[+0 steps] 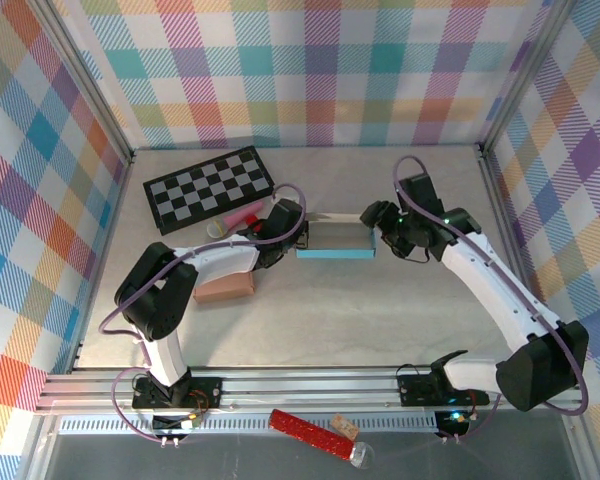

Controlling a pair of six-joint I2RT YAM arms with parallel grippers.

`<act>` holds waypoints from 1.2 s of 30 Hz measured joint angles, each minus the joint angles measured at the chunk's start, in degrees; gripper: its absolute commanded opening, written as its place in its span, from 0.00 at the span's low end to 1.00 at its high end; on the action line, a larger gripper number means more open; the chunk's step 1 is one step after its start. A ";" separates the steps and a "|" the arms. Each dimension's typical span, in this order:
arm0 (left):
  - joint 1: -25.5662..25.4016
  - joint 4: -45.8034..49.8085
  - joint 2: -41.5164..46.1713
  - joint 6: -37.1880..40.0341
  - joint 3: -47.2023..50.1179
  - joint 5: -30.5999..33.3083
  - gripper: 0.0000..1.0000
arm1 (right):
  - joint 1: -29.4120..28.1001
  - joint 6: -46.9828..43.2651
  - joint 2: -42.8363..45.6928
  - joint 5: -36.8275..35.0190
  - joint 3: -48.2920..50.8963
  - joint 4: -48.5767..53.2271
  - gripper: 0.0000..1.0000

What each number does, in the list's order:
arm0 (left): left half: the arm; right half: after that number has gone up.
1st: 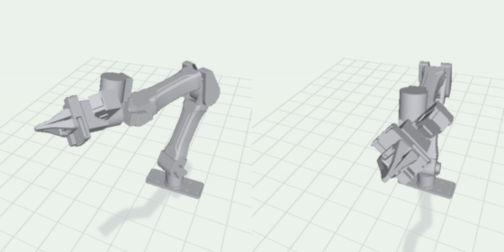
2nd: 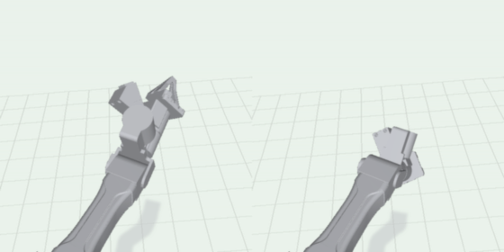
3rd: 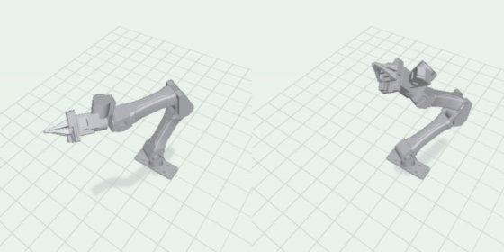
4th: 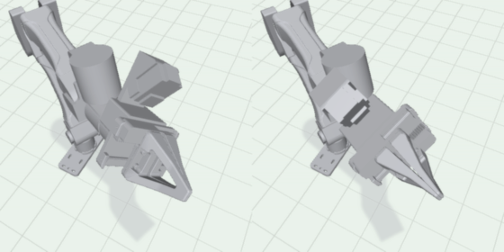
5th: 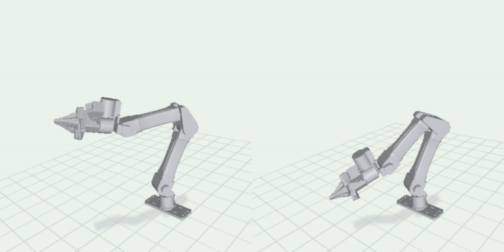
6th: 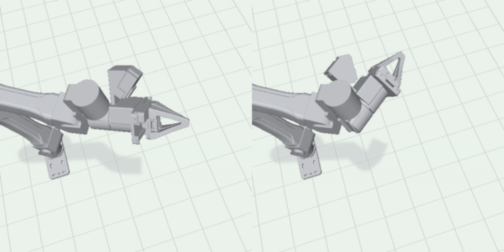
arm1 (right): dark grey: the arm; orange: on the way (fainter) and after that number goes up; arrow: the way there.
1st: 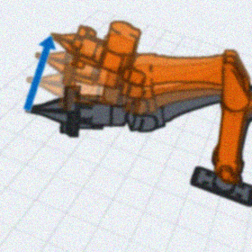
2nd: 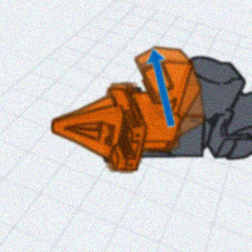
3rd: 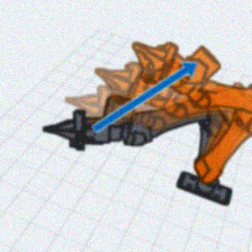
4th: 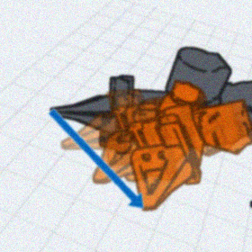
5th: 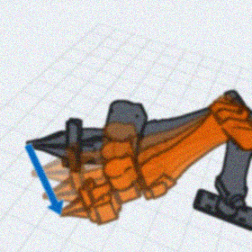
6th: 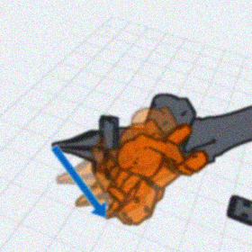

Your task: Fold the paper box

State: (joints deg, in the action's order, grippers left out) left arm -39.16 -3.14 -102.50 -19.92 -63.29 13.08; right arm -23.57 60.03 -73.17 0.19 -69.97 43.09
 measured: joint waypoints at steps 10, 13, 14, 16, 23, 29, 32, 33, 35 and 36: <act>-3.72 1.27 0.28 -0.20 0.07 7.26 0.00 | 0.61 24.72 -9.92 7.85 -6.23 -1.07 0.61; -5.33 1.49 0.28 -0.28 0.07 9.33 0.00 | 0.09 30.42 -12.61 8.96 -5.75 -2.03 0.57; -5.77 1.49 0.28 -0.42 0.07 10.03 0.00 | -0.13 31.89 -13.05 9.01 -5.20 -3.08 0.56; -6.21 1.42 0.28 -0.66 0.22 10.95 0.00 | -0.15 33.92 -13.33 8.87 -4.24 -4.76 0.54; -6.43 0.98 0.28 -1.88 0.90 12.17 0.00 | -0.24 36.96 -15.89 9.14 -3.30 -9.33 0.41; -6.51 0.98 0.28 -2.27 0.92 12.35 0.00 | -0.24 37.13 -17.11 9.40 -1.68 -10.88 0.29; -6.54 0.74 0.28 -2.40 1.20 12.46 0.00 | -0.24 37.03 -17.11 9.60 -1.57 -11.56 0.23; -6.58 0.52 0.28 -2.40 1.29 12.55 0.00 | -0.24 36.96 -17.11 9.57 -1.57 -11.82 0.20; -6.60 0.39 0.28 -2.40 1.33 12.55 0.08 | -0.24 36.89 -17.11 9.57 -1.27 -12.44 0.16; -6.60 0.42 0.31 -2.49 1.36 12.52 0.15 | -0.24 36.85 -17.11 9.57 -0.96 -12.83 0.14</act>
State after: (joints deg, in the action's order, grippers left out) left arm -45.76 -2.72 -102.19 -22.41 -61.93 25.61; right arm -23.81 96.88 -90.28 9.76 -70.94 30.26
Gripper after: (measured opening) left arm 0.067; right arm 0.167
